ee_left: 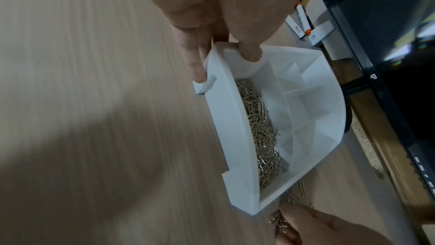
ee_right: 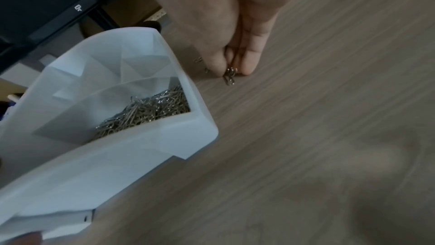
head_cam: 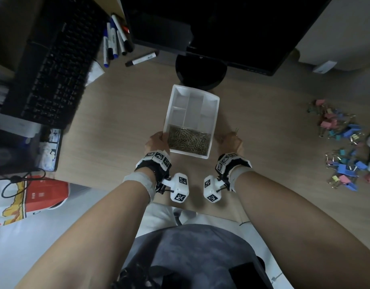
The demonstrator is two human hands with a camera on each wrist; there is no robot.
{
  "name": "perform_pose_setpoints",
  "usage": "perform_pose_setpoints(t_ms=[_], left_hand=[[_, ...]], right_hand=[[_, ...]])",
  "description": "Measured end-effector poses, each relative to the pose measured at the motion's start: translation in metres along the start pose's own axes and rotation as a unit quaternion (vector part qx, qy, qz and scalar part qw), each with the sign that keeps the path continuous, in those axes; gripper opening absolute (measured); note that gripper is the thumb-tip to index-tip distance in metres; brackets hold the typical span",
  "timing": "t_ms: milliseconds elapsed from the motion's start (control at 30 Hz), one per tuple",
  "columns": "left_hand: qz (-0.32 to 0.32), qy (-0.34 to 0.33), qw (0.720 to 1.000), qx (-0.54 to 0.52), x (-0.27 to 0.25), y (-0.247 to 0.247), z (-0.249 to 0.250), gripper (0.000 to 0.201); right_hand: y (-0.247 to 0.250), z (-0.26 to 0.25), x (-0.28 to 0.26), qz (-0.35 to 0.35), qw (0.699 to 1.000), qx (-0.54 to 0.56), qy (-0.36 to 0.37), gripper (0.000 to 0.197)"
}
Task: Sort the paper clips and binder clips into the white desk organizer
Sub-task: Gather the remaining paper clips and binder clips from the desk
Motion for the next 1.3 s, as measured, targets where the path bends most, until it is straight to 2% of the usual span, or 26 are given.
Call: perform_pose_setpoints(t_ms=[133,200,267,333,400,500,567,667,733,800,833,900,1100,1200,1300], left_hand=[[-0.002,0.009,1.000,0.017,-0.002,-0.001,-0.001,0.032],[-0.009,0.017,1.000,0.022,-0.003,-0.001,0.000,0.030],[-0.034,0.022,0.999,0.036,-0.002,-0.003,0.000,0.026],[-0.042,0.028,0.998,0.047,-0.004,-0.006,0.000,0.033],[-0.035,0.022,0.998,0.044,-0.008,-0.008,0.001,0.033],[-0.016,0.014,0.999,0.032,-0.010,-0.008,0.003,0.034],[-0.009,0.014,0.999,0.029,-0.010,-0.008,0.003,0.037],[0.010,0.022,0.999,0.037,-0.013,-0.014,0.005,0.036],[0.019,0.034,0.999,0.030,-0.013,-0.019,0.008,0.034],[0.011,0.037,0.999,0.037,-0.012,-0.021,0.009,0.032],[0.008,0.037,0.998,0.042,-0.010,-0.021,0.008,0.031],[0.008,0.030,0.999,0.043,-0.007,-0.018,0.006,0.031],[0.025,0.025,0.999,0.035,0.003,-0.008,0.004,0.035],[0.034,0.026,0.998,0.037,0.005,-0.004,0.004,0.034],[0.034,0.025,0.998,0.036,0.006,-0.003,0.004,0.035]], right_hand=[[0.006,0.013,0.000,-0.042,0.997,0.064,0.007,0.036],[0.018,0.013,-0.001,-0.023,0.994,0.108,0.024,0.021],[0.028,0.006,-0.005,-0.007,0.988,0.134,0.075,0.008],[0.031,-0.006,-0.015,-0.045,0.970,0.187,0.149,0.003],[0.031,-0.016,-0.029,-0.086,0.947,0.214,0.223,0.007],[0.033,-0.017,-0.033,-0.092,0.937,0.216,0.258,0.012],[0.037,-0.008,-0.023,-0.073,0.947,0.217,0.226,0.006],[0.036,0.017,-0.003,-0.030,0.982,0.148,0.110,0.011],[0.032,0.030,0.007,-0.023,0.994,0.107,0.017,0.029],[0.025,0.037,0.015,-0.056,0.995,0.069,-0.039,0.062],[0.023,0.038,0.018,-0.066,0.995,0.062,-0.041,0.073],[0.018,0.033,0.023,-0.056,0.996,0.062,-0.013,0.076],[0.004,0.002,0.018,-0.021,0.989,0.138,0.037,0.055],[0.000,-0.003,0.013,-0.005,0.994,0.091,0.057,0.040],[0.003,-0.002,0.016,0.007,0.994,0.092,0.061,0.025]])
Point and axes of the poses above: each hand's wrist, its own x-axis towards the middle knuckle, its own y-axis out of the back of the hand, z = x × y, the point moved 1 cm from there along x, towards the middle knuckle, and after that the axes turned 13 degrees about -x, right-handed, at the moved point
